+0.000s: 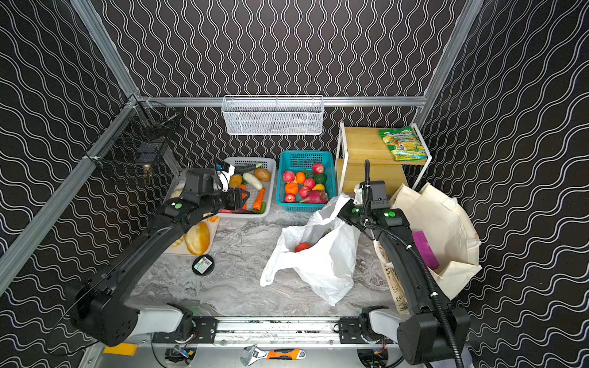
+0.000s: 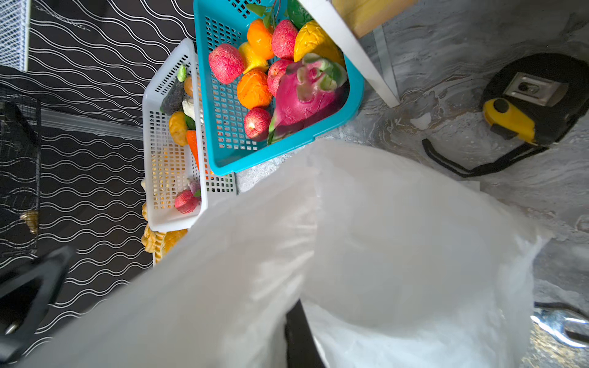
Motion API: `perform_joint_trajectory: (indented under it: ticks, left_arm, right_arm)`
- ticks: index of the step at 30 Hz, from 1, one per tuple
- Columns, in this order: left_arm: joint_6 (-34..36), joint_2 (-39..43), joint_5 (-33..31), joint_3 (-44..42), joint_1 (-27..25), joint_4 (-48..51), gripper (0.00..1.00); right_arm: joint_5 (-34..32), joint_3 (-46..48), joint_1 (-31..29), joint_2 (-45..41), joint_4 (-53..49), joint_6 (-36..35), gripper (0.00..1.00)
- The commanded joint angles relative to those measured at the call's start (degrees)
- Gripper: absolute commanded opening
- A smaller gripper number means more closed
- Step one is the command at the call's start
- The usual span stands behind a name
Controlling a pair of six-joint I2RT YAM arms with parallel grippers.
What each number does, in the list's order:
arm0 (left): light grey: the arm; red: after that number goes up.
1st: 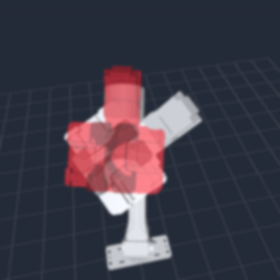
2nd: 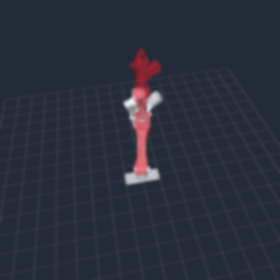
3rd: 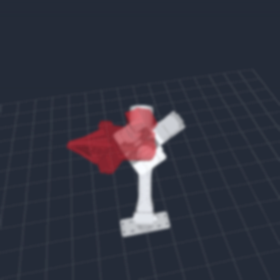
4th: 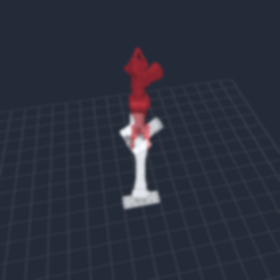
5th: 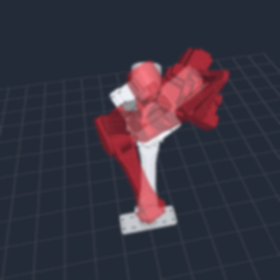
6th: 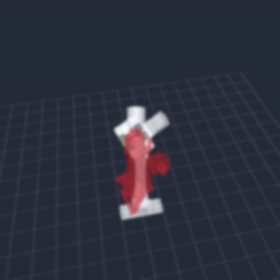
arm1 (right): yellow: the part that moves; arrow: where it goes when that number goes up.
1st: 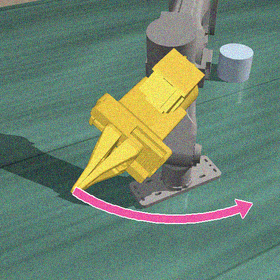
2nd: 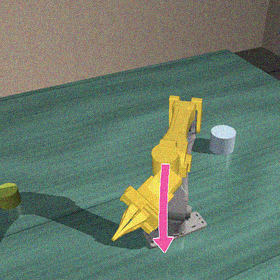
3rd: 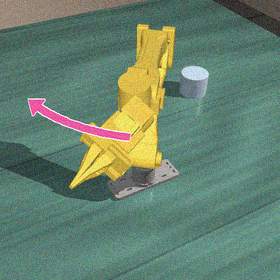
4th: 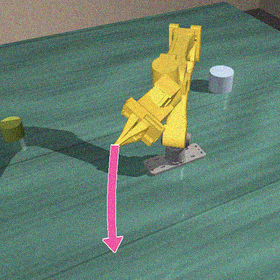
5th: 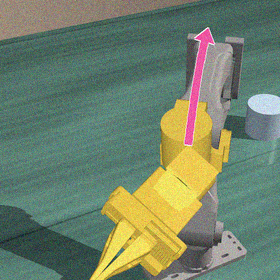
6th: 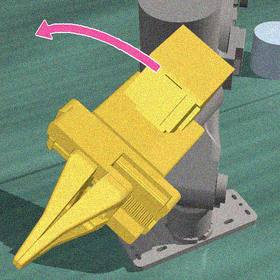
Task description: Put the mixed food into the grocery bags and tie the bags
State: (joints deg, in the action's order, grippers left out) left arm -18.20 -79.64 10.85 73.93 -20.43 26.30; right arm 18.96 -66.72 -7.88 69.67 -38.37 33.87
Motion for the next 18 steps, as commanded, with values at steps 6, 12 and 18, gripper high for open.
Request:
perform_joint_trajectory:
  ticks: [6, 12, 18]
  left_arm:
    - [-5.82, -13.50, 2.63, 4.75, 4.80, 4.36, 0.66]
    - [-1.83, -25.56, -2.28, 14.04, 5.34, 10.74, 0.68]
    - [3.06, -34.52, -6.75, 22.70, 5.34, 17.39, 0.69]
  right_arm:
    - [0.81, 0.79, 0.01, -1.00, 0.67, 0.58, 0.00]
    - [0.72, 0.47, -0.03, -1.15, 0.30, 0.24, 0.00]
    - [0.64, 1.10, -0.03, -2.16, 0.65, 0.77, 0.00]
